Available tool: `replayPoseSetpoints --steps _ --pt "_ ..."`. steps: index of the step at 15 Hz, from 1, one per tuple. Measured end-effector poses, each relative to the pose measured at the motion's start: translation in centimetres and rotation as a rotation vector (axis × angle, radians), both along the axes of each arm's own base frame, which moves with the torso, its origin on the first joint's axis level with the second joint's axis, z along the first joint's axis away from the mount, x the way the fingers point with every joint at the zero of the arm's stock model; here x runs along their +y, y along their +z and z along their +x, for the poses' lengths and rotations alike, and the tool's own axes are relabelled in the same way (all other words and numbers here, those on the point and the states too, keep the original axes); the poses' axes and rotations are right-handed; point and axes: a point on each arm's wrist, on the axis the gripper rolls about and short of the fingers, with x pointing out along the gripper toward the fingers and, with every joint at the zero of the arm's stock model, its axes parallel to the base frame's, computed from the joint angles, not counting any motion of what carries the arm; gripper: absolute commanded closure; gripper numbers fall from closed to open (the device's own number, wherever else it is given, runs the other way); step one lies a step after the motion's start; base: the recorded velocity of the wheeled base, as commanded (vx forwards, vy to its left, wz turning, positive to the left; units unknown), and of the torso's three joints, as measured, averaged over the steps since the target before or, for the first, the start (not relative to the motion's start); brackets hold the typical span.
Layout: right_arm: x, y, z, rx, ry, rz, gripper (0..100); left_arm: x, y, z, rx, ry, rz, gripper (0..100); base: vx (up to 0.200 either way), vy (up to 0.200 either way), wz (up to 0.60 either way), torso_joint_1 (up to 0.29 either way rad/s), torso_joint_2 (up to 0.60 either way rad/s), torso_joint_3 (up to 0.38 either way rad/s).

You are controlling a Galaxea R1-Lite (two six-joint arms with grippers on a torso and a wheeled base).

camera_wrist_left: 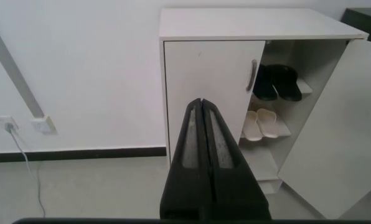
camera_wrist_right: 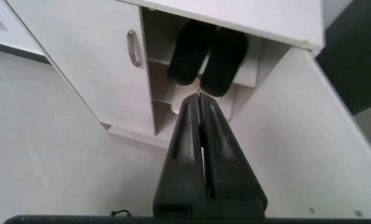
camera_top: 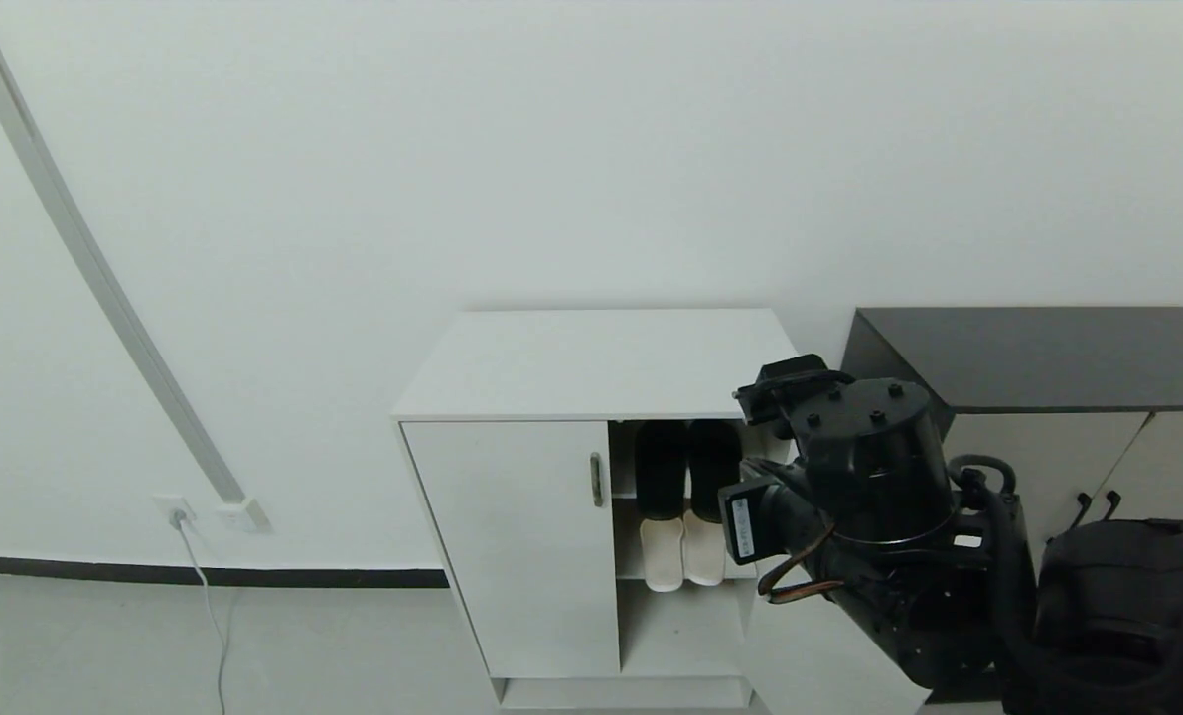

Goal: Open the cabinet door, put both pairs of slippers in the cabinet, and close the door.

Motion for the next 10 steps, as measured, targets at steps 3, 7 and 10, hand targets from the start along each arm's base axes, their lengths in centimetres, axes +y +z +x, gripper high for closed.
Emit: replayPoseSetpoints --steps 3,7,10 --pt "-0.22 -0.14 -0.05 0.007 0.009 -0.004 100 0.00 0.00 0.00 0.000 0.000 0.000 100 0.000 0.000 0.00 0.000 0.00 0.000" --pt "-0.30 -0.35 -0.15 0.013 0.014 -0.010 100 0.00 0.00 0.00 0.000 0.000 0.000 100 0.000 0.000 -0.15 0.001 0.00 0.001" --pt "-0.33 -0.52 -0.21 0.021 0.028 -0.011 100 0.00 0.00 0.00 0.000 0.001 -0.001 100 0.000 0.000 -0.60 0.001 0.00 0.007"
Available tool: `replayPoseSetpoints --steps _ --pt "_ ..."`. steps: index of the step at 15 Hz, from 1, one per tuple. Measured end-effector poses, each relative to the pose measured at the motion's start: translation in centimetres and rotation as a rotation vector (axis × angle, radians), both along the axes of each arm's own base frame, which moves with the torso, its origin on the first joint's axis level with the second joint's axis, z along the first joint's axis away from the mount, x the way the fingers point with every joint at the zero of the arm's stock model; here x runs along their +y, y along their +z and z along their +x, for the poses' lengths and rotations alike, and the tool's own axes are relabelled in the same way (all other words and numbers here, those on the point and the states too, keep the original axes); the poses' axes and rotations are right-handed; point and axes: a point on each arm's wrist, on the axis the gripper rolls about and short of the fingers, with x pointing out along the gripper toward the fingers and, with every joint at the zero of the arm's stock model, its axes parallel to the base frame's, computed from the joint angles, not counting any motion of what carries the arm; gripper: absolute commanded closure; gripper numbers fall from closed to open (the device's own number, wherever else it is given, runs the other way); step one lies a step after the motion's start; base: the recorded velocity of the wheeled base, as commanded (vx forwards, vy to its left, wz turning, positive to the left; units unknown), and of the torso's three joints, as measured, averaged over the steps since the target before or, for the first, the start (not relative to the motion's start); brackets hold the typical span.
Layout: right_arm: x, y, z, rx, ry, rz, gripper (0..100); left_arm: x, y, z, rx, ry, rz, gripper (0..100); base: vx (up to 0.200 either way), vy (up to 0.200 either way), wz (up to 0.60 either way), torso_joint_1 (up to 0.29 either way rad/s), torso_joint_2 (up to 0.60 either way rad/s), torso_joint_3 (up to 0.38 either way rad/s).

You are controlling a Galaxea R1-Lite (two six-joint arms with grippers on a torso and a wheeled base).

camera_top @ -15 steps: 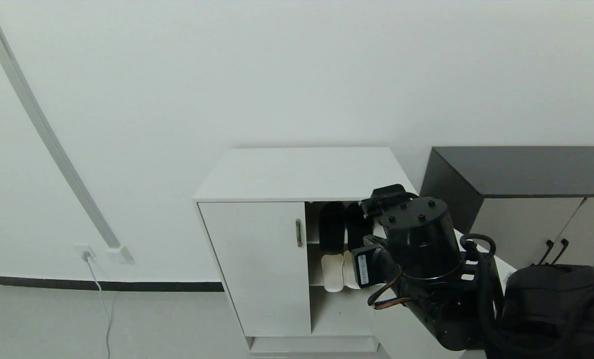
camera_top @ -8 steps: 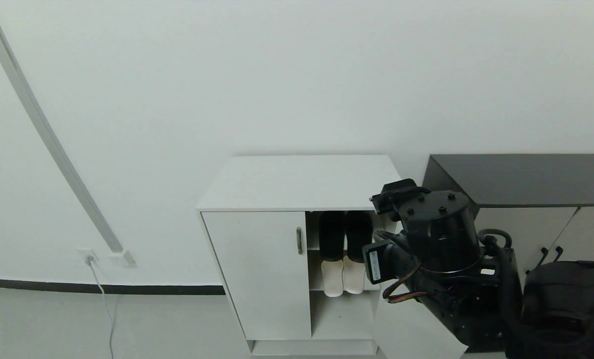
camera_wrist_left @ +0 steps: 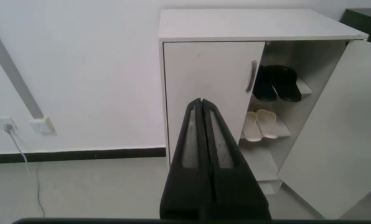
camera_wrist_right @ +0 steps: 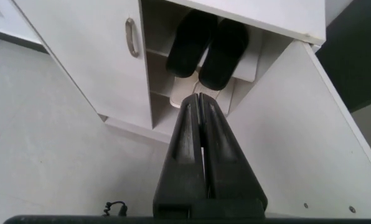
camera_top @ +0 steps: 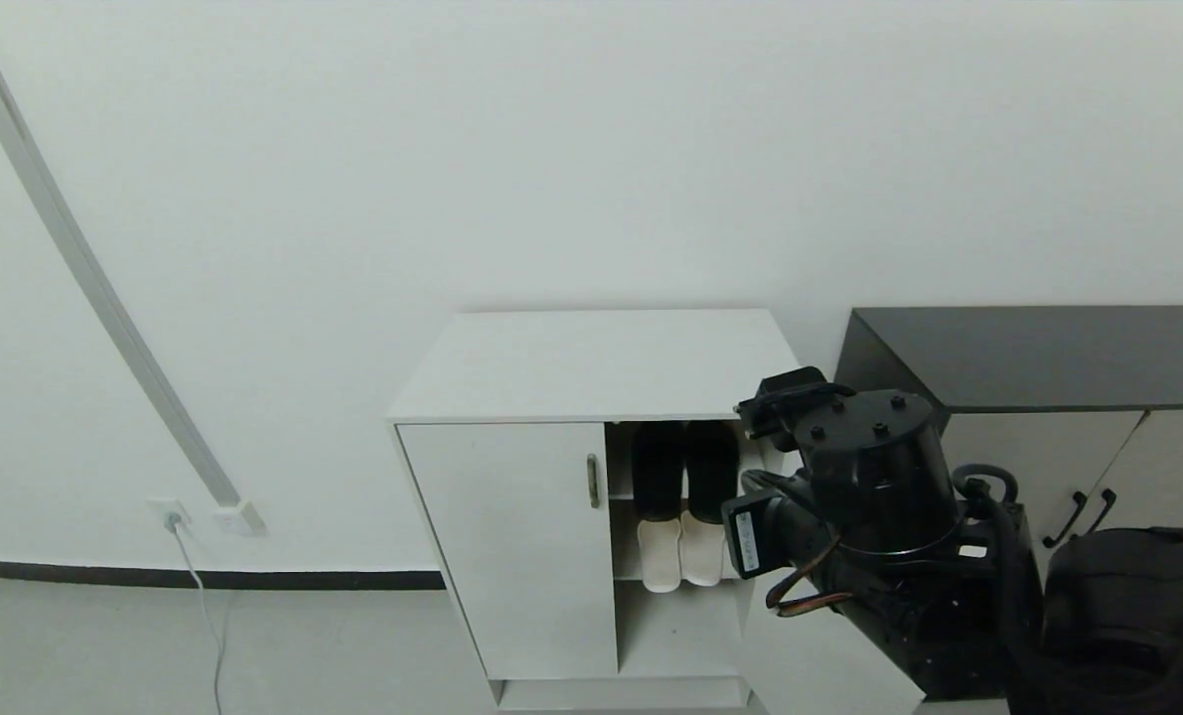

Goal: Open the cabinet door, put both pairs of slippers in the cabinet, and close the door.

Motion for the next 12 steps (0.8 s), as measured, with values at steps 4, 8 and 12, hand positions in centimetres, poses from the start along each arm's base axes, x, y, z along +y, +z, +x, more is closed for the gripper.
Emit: replayPoseSetpoints --steps 4,8,12 --pt "-0.05 -0.02 0.03 0.002 0.002 0.001 100 0.00 0.00 0.00 0.000 -0.001 0.000 100 0.000 0.000 -0.60 0.008 0.00 0.000" --pt "-0.45 0.02 0.52 0.000 -0.019 0.003 100 0.00 -0.01 0.00 0.000 0.001 0.000 100 0.000 0.000 0.00 0.000 0.00 0.000" --pt "-0.51 -0.06 0.62 0.002 -0.022 0.001 100 0.00 -0.01 0.00 0.000 0.002 0.000 100 0.000 0.000 0.00 0.000 0.00 0.000"
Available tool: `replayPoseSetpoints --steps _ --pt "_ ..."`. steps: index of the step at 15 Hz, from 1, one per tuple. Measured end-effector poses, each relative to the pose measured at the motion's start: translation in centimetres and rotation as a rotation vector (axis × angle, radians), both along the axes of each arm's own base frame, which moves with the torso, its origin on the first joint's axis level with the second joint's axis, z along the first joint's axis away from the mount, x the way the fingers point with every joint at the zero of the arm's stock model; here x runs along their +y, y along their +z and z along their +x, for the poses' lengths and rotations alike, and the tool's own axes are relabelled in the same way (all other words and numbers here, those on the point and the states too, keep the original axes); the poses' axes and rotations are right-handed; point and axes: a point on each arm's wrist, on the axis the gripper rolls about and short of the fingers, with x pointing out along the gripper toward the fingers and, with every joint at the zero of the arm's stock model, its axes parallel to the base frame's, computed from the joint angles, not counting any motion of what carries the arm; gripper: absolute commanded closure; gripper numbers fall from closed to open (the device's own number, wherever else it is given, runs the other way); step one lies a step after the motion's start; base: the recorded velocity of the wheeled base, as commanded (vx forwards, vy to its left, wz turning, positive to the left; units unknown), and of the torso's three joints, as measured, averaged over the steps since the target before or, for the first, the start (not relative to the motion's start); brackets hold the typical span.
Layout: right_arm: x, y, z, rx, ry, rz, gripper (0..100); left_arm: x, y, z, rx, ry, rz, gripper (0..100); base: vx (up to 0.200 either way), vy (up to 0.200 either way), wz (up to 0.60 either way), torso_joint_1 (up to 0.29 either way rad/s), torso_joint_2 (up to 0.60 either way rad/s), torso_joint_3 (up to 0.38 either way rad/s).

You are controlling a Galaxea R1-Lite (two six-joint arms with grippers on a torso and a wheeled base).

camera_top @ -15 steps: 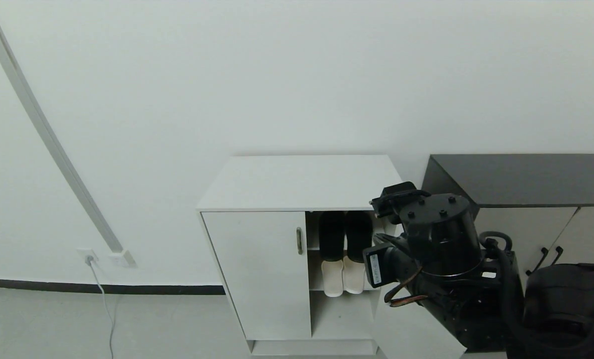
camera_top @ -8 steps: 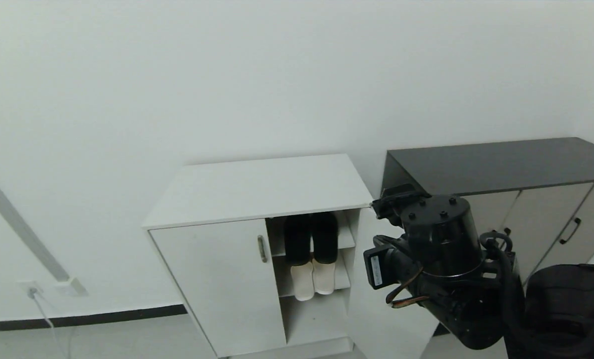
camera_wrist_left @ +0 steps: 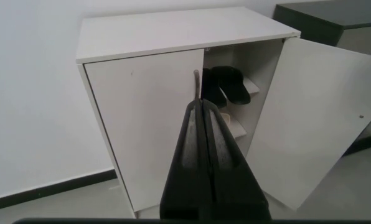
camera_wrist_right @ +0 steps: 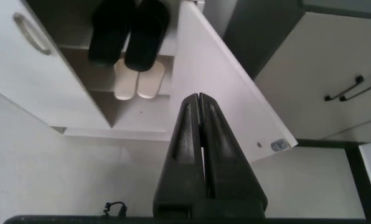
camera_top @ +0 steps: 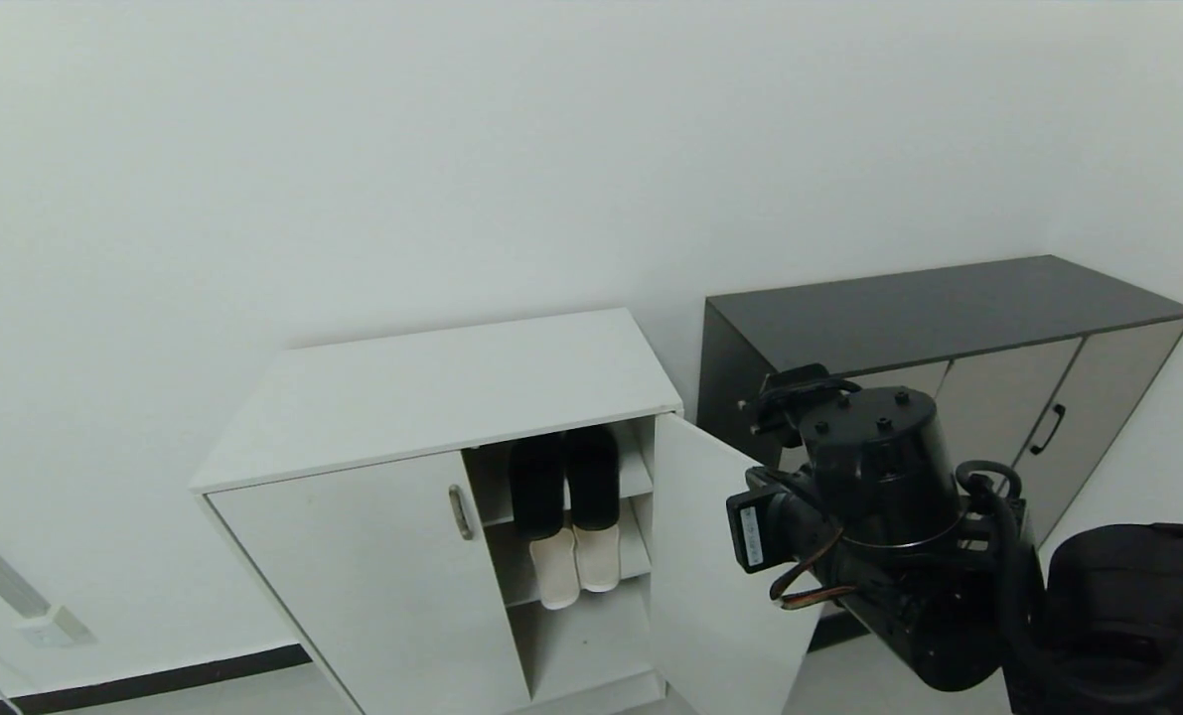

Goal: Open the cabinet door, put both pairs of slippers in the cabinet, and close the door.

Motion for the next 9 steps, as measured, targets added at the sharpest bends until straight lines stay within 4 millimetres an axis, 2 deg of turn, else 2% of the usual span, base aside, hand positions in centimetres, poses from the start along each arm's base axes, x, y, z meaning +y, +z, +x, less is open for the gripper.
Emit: replayPoseSetpoints --steps 3,9 --pt "0.05 -0.02 -0.06 0.001 0.003 0.000 100 0.00 0.00 0.00 0.000 -0.001 0.000 100 0.000 0.000 0.00 0.000 0.00 0.000" --pt "-0.15 -0.04 0.22 0.001 -0.008 0.000 100 0.00 0.00 0.00 0.000 -0.002 0.000 100 -0.200 0.000 0.00 0.002 0.00 0.002"
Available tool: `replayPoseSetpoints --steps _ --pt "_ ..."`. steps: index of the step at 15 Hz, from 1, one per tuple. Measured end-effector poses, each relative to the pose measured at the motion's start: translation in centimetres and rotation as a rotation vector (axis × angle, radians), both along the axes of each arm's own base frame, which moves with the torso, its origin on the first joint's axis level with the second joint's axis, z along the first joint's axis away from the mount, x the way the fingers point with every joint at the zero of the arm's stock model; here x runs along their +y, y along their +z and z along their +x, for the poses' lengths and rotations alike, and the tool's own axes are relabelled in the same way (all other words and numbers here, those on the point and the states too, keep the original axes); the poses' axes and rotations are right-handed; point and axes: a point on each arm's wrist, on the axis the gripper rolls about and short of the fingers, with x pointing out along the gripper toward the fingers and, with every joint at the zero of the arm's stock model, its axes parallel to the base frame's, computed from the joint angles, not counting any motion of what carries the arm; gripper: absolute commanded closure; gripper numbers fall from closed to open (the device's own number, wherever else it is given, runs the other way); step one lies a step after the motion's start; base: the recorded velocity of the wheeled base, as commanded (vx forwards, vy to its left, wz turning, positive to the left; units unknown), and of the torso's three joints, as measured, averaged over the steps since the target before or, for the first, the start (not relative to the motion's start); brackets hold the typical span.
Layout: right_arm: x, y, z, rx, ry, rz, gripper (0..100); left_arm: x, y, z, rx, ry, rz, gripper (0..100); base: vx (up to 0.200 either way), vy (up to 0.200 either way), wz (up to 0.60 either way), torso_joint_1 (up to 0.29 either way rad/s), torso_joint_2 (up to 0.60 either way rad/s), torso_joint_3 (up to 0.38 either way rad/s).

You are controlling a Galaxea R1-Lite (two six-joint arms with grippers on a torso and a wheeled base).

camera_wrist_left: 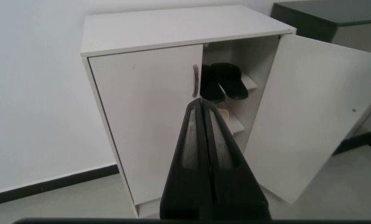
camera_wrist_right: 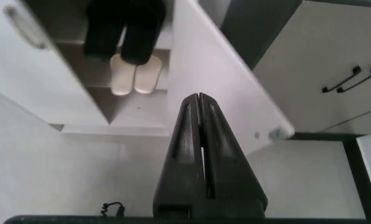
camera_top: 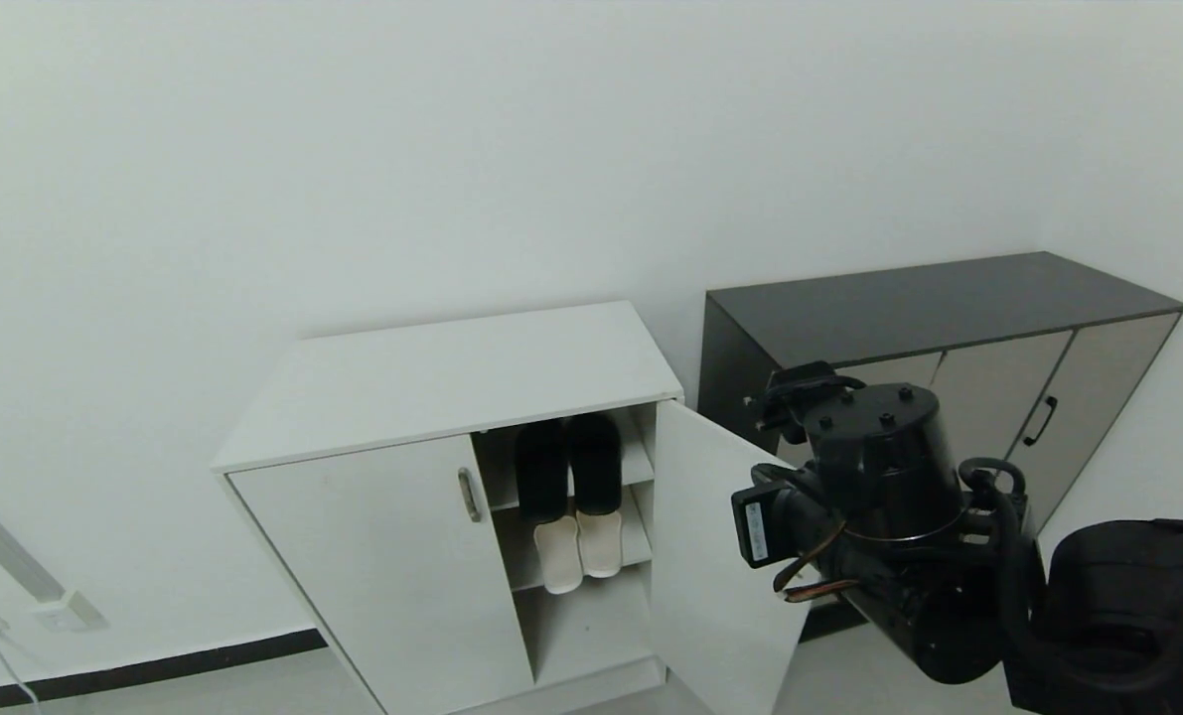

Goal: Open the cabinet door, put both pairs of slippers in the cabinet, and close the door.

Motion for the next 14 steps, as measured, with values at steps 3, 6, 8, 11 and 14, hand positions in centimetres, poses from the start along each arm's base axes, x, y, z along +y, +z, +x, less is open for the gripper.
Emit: replayPoseSetpoints --steps 3,6,8,11,14 --pt "-0.5 -0.5 1.1 0.005 -0.036 -0.006 100 0.0 0.0 0.0 0.000 0.000 0.001 100 0.000 0.000 0.00 0.000 0.00 0.000" --pt "-1.8 -0.2 3.9 -0.021 -0.094 0.017 100 0.0 0.0 0.0 0.000 0.000 0.001 100 0.000 0.000 0.00 0.000 0.00 0.000" --pt "-2.7 -0.2 5.9 -0.020 -0.115 0.026 100 0.0 0.0 0.0 0.000 0.000 0.002 100 0.000 0.000 0.00 0.000 0.00 0.000" --pt "-4.0 -0.7 9.3 -0.009 -0.139 0.045 100 0.0 0.0 0.0 0.000 0.000 0.002 100 0.000 0.000 0.00 0.000 0.00 0.000" --pt "-5.0 -1.9 11.7 0.016 -0.148 0.057 100 0.0 0.0 0.0 0.000 0.001 0.001 100 0.000 0.000 0.00 0.000 0.00 0.000"
